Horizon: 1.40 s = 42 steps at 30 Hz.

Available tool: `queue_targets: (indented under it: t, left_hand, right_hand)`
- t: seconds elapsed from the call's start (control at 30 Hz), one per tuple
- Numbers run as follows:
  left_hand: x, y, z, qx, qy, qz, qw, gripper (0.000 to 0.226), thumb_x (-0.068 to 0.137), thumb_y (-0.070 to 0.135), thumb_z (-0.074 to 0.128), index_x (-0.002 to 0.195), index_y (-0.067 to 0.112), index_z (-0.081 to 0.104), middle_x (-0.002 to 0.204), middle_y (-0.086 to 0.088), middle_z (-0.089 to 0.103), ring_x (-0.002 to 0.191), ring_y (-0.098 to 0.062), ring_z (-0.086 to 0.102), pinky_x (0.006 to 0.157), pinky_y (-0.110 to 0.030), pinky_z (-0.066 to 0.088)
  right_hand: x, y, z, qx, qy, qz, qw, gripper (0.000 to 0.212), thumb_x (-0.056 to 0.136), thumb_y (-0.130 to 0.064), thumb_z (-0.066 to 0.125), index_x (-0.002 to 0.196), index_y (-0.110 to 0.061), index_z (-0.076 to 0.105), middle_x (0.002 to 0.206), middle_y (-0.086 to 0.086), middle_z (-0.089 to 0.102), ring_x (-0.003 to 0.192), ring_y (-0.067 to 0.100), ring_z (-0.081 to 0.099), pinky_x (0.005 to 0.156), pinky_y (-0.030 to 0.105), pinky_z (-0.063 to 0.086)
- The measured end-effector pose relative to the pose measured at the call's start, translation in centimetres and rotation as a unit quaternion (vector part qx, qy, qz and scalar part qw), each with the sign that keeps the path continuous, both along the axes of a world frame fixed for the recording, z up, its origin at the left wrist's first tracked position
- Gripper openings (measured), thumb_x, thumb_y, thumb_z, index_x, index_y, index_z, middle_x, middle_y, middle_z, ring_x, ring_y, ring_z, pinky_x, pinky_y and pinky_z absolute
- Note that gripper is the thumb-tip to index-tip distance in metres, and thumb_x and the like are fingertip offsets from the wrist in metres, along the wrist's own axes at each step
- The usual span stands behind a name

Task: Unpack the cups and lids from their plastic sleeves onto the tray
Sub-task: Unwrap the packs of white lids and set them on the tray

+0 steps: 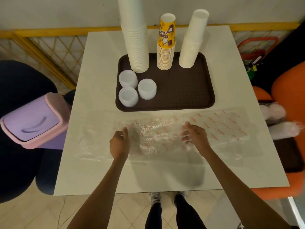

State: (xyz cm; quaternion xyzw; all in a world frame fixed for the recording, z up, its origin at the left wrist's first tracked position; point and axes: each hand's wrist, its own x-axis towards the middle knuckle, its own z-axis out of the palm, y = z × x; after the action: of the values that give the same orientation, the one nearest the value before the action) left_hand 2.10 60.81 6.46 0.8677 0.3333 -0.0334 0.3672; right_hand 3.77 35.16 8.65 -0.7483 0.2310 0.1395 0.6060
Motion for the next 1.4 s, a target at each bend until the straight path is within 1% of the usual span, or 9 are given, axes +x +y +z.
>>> queue_targets:
  t: [0.3, 0.57, 0.7, 0.9, 0.97, 1.07, 1.2, 1.3, 1.4]
  left_hand:
    - [1.3, 0.0, -0.2, 0.07, -0.035, -0.033, 0.996, 0.024, 0.102, 0.022, 0.039, 0.105, 0.004, 0.054, 0.084, -0.017, 0.065, 0.072, -0.033, 0.055, 0.06, -0.032, 0.038]
    - [0.6, 0.2, -0.9, 0.163, -0.143, -0.061, 0.974, 0.032, 0.088, 0.009, 0.062, 0.119, 0.003, 0.056, 0.114, -0.018, 0.056, 0.101, -0.037, 0.054, 0.077, -0.043, 0.045]
    - [0.1, -0.9, -1.6, 0.139, -0.24, -0.181, 0.944, 0.031, 0.092, 0.019, 0.05, 0.117, 0.002, 0.056, 0.115, -0.018, 0.055, 0.105, -0.028, 0.05, 0.088, -0.04, 0.047]
    - [0.4, -2.4, -4.4, 0.164, -0.154, -0.331, 0.917, 0.052, 0.099, 0.036, 0.036, 0.136, 0.002, 0.044, 0.139, -0.021, 0.045, 0.13, -0.036, 0.041, 0.108, -0.05, 0.037]
    - [0.3, -2.4, -4.9, 0.206, -0.103, -0.362, 0.903, 0.066, 0.097, 0.051, 0.025, 0.144, 0.005, 0.035, 0.149, -0.021, 0.034, 0.139, -0.039, 0.03, 0.115, -0.051, 0.023]
    - [0.2, -2.3, -5.2, 0.246, -0.041, -0.376, 0.892, 0.074, 0.093, 0.063, 0.02, 0.15, 0.016, 0.021, 0.157, -0.018, 0.018, 0.144, -0.038, 0.015, 0.114, -0.053, 0.005]
    - [0.5, -2.4, -5.4, 0.248, 0.013, -0.394, 0.885, 0.08, 0.088, 0.071, 0.017, 0.152, 0.023, 0.012, 0.159, -0.015, 0.006, 0.146, -0.038, 0.006, 0.111, -0.059, -0.001]
    - [0.5, -2.4, -4.7, 0.24, 0.022, -0.399, 0.885, 0.09, 0.08, 0.077, 0.013, 0.153, 0.024, 0.01, 0.16, -0.015, -0.001, 0.146, -0.037, -0.001, 0.111, -0.058, -0.008]
    - [0.8, -3.6, -3.4, 0.24, 0.002, -0.365, 0.9, 0.089, 0.078, 0.07, 0.024, 0.149, 0.016, 0.023, 0.158, -0.021, 0.008, 0.145, -0.041, 0.006, 0.11, -0.057, -0.007]
  right_hand:
    - [1.2, 0.2, -0.9, -0.085, -0.076, 0.019, 0.993, 0.026, 0.101, -0.02, 0.041, 0.108, -0.011, 0.064, 0.064, 0.005, 0.064, 0.037, 0.006, 0.053, 0.041, 0.013, 0.042]
    - [1.0, 0.9, -1.6, -0.034, -0.015, 0.043, 0.998, 0.03, 0.101, -0.028, 0.04, 0.12, -0.011, 0.056, 0.079, 0.008, 0.068, 0.052, 0.017, 0.059, 0.043, 0.018, 0.046]
    - [0.8, 1.0, -1.8, -0.02, -0.011, 0.03, 0.999, 0.031, 0.098, -0.029, 0.047, 0.116, -0.008, 0.059, 0.078, 0.003, 0.069, 0.055, 0.011, 0.063, 0.049, 0.02, 0.052]
    - [-1.3, 0.2, -2.4, -0.132, -0.038, 0.043, 0.99, 0.025, 0.091, -0.029, 0.06, 0.1, -0.007, 0.068, 0.083, 0.0, 0.07, 0.076, 0.014, 0.067, 0.072, 0.021, 0.054]
    - [-1.7, 0.0, -2.5, -0.147, -0.046, 0.042, 0.987, 0.015, 0.09, -0.021, 0.062, 0.092, -0.009, 0.07, 0.077, -0.002, 0.068, 0.069, 0.008, 0.064, 0.066, 0.01, 0.049]
    - [-1.6, 0.3, -2.3, -0.113, -0.048, 0.028, 0.992, 0.014, 0.091, -0.007, 0.058, 0.082, -0.012, 0.067, 0.074, 0.001, 0.068, 0.056, 0.002, 0.062, 0.059, 0.011, 0.05]
    - [-1.7, 0.5, -2.0, -0.105, -0.076, -0.008, 0.992, 0.013, 0.094, -0.013, 0.056, 0.088, -0.01, 0.067, 0.079, 0.006, 0.07, 0.055, -0.001, 0.062, 0.056, 0.012, 0.051]
    - [-2.6, 0.3, -1.6, -0.137, -0.047, 0.033, 0.989, 0.019, 0.09, -0.026, 0.062, 0.091, -0.008, 0.07, 0.085, 0.002, 0.071, 0.071, 0.002, 0.063, 0.071, 0.016, 0.051]
    - [-3.9, -0.3, -1.2, -0.144, -0.026, 0.067, 0.987, 0.032, 0.079, -0.029, 0.074, 0.104, -0.011, 0.069, 0.094, -0.004, 0.067, 0.084, 0.007, 0.061, 0.072, 0.013, 0.047]
